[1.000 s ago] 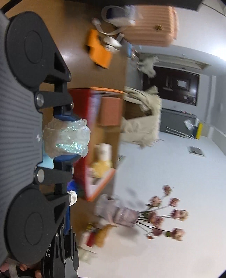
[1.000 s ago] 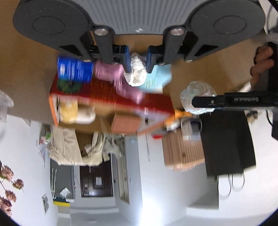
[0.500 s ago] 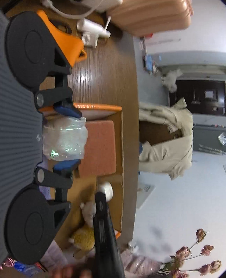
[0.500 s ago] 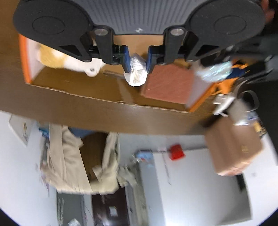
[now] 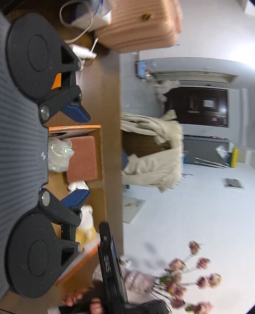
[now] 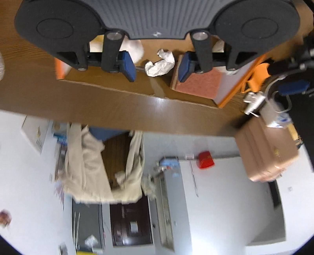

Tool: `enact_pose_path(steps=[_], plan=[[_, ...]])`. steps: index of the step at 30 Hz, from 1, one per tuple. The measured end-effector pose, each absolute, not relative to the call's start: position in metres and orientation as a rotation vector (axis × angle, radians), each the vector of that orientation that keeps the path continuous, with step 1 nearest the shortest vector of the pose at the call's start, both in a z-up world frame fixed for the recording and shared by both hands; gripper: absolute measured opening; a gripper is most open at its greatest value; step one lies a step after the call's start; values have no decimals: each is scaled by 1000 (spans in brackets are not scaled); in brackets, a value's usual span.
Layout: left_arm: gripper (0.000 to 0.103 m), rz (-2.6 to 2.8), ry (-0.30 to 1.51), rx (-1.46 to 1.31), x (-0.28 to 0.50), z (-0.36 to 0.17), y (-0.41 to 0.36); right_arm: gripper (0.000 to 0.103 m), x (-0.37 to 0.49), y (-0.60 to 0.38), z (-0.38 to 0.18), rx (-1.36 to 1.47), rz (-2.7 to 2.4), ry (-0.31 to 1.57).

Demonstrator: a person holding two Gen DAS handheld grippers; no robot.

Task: Organize soft objects
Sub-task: 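Drop the plastic bag from the left gripper into the box while the right gripper drops the white cloth, then move both grippers back toward the blue plush toy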

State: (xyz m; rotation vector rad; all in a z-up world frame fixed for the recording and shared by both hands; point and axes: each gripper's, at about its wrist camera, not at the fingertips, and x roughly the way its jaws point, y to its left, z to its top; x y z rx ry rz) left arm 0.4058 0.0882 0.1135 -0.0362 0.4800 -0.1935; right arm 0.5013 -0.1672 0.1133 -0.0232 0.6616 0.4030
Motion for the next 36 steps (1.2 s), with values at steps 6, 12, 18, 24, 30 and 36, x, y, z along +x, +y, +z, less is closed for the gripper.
enact_pose_path(steps=[6,12,18,24,30,36], plan=[[85,-206,399,6,309,143,79,59,387,-210,156,-19,445,556],[97,-204,327,16,212,133,70,68,265,-229,142,-65,491,490],[99,-183,339,-44,130,88,57,74,173,-234,93,-51,428,451],[99,-190,398,-65,113,66,61,74,145,-234,59,35,454,528],[97,-229,450,-129,150,48,61,72,165,-221,48,60,470,539],[73,-294,536,-199,219,15,54,55,219,-189,25,60,507,610]])
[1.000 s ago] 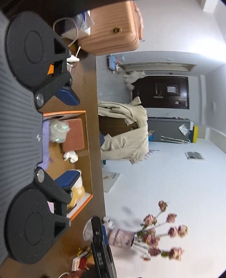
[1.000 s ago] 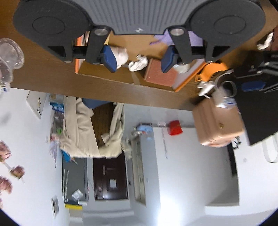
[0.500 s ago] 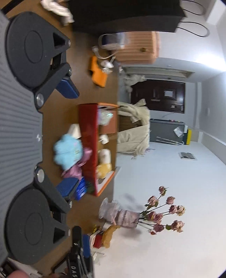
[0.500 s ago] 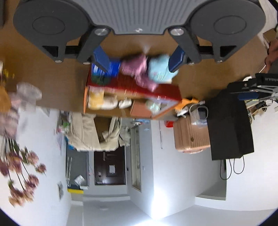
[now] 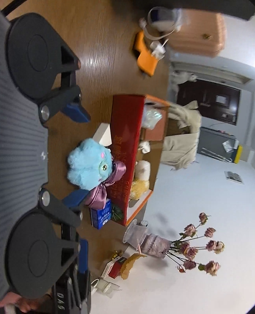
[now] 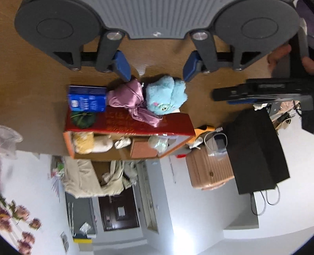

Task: Organize soft objects
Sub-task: 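Move both grippers back toward the blue plush toy, then grasp the blue fuzzy plush toy with both grippers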

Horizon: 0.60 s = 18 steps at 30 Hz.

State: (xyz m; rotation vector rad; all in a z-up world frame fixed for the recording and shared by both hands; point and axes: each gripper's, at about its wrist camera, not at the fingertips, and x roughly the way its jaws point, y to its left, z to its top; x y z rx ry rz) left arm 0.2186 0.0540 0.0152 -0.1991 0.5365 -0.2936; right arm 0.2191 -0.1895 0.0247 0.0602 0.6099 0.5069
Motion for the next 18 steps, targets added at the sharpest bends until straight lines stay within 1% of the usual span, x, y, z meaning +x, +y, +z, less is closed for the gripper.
enact_pose_path(steps=[1,2,5,10,12,13,15,16,18], plan=[[70,-299,548,-209,229,11,54,50,229,-185,22,67,513,614],[68,-309,560,-218,240,6,54,47,240,-179,19,71,517,622],[64,-327,611,-253,263,-5,59,44,269,-168,10,80,512,627],[63,-397,644,-433,275,-23,80,41,302,-159,-6,124,532,659],[56,-403,648,-454,278,-24,81,31,308,-158,-14,148,554,685],[51,-421,640,-464,278,-24,81,31,309,-158,-16,164,567,689],[47,-449,640,-479,278,-25,81,30,310,-158,-17,185,584,696],[39,-457,639,-473,278,-24,80,29,307,-157,-15,182,586,694],[35,-471,630,-464,273,-22,78,26,299,-158,-11,178,597,682]])
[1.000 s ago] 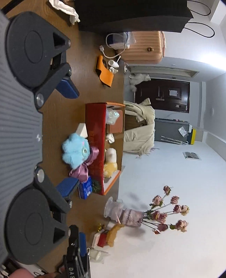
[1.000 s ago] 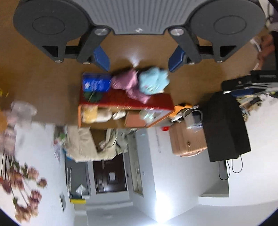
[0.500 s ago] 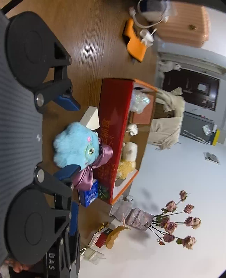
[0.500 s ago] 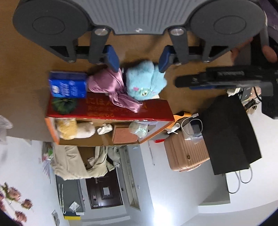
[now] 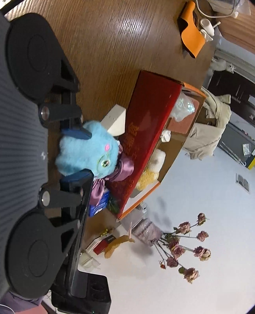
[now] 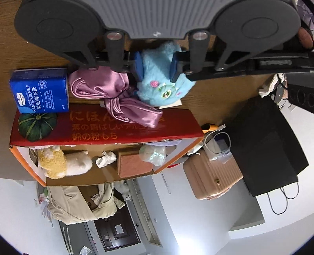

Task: Organize soft objects
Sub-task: 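Grasp the blue fuzzy plush toy with both grippers, then carry the blue plush into the box and open both grippers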

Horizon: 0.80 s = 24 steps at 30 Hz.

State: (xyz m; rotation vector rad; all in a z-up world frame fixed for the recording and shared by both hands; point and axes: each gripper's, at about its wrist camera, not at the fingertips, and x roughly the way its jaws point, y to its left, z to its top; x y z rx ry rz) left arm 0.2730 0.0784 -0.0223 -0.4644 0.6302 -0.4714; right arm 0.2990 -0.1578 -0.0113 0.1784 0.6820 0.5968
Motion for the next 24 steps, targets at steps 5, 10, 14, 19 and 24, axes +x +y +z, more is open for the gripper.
enact_pose_path(steps=[5,10,14,19,24], plan=[[26,-563,606,-449,242,-16,63,9,258,-158,-5,130,641,675],[39,-453,576,-379,216,-9,63,13,239,-175,-3,141,626,682],[57,-354,550,-343,228,-4,71,32,257,-180,6,160,616,637],[66,-361,614,-340,259,-12,75,43,299,-163,-1,197,638,666],[48,-391,677,-394,271,-25,79,43,321,-157,-21,270,631,738]])
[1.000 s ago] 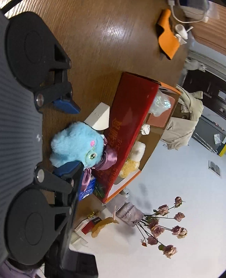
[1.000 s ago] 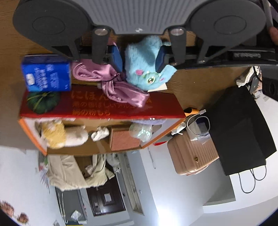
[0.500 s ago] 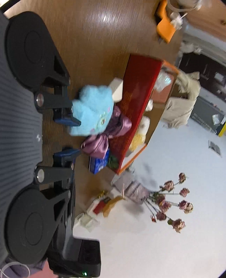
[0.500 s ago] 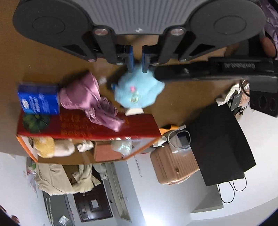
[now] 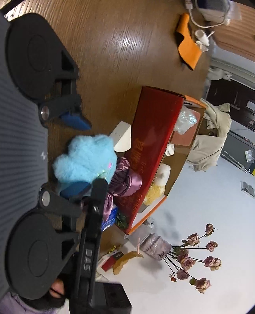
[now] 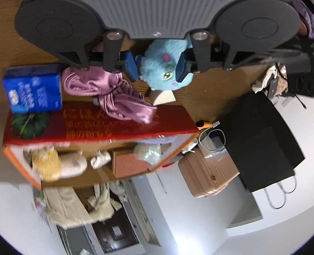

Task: Organize soft objects
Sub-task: 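Carry the blue plush into the box and open both grippers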

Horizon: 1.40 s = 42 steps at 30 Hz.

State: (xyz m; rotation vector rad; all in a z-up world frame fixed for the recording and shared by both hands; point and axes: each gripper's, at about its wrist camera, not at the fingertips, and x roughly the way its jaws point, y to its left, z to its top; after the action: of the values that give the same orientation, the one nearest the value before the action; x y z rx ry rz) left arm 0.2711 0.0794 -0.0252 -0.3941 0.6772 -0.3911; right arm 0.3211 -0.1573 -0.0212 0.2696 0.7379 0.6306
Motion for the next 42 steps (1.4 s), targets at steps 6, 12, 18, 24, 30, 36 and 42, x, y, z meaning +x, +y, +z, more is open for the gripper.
enact_pose_path(steps=[6,12,18,24,30,36,42], plan=[[36,-401,662,-424,262,-22,79,35,307,-158,-18,287,638,733],[36,-472,530,-449,248,19,75,35,283,-171,35,280,621,579],[36,-526,477,-364,327,75,51,35,341,-191,86,253,568,480],[36,-496,650,-349,428,50,25,35,436,-208,55,308,493,632],[36,-412,764,-243,452,10,9,29,467,-196,6,220,429,778],[40,-391,696,-193,426,30,19,30,453,-203,11,190,409,735],[46,-344,565,-124,370,78,32,31,405,-225,63,153,422,602]])
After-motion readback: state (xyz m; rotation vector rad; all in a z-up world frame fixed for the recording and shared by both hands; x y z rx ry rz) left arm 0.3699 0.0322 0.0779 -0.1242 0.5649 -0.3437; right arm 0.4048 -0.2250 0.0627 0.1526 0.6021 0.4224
